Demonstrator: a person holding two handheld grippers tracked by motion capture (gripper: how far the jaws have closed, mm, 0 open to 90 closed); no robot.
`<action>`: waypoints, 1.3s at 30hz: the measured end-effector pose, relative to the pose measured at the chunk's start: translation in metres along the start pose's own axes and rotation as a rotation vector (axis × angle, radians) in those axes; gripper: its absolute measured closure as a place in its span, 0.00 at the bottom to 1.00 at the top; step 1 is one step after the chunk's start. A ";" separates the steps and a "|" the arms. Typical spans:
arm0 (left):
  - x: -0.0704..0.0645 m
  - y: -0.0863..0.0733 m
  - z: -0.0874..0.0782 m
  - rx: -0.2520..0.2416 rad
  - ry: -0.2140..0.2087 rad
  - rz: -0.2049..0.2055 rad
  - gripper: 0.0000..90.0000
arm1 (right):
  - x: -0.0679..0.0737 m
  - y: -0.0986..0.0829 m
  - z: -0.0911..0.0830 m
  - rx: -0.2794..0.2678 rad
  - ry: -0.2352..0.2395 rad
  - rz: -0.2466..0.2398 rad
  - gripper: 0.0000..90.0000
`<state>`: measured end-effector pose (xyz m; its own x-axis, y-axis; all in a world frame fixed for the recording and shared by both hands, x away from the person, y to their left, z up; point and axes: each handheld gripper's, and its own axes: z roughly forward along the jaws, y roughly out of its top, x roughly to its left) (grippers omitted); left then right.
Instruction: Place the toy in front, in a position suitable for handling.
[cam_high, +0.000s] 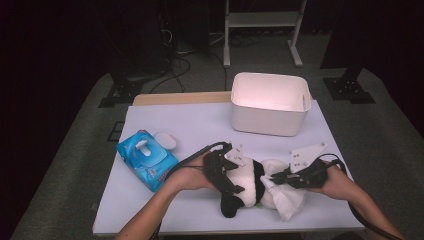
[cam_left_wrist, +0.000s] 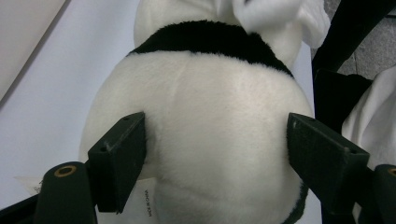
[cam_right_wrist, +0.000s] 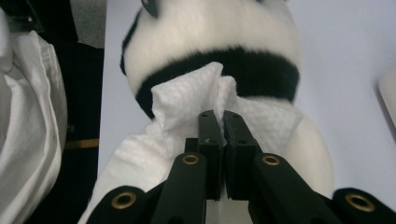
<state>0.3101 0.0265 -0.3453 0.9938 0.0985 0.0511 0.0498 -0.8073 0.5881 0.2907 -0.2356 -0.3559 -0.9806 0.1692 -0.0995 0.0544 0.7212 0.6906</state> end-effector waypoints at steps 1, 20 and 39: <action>0.000 0.000 0.000 0.001 0.000 0.003 0.23 | 0.000 -0.005 -0.004 -0.006 -0.008 0.014 0.96; -0.007 -0.004 0.002 0.019 -0.002 0.012 0.23 | -0.005 -0.016 -0.011 -0.050 -0.021 0.061 0.96; 0.001 0.005 -0.003 0.037 0.008 -0.018 0.26 | -0.013 0.005 0.015 -0.055 0.060 0.058 0.95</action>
<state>0.3110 0.0236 -0.3401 0.9918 0.1183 0.0474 0.0718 -0.8262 0.5588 0.3064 -0.2241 -0.3618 -0.9856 0.1681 -0.0166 0.1024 0.6732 0.7323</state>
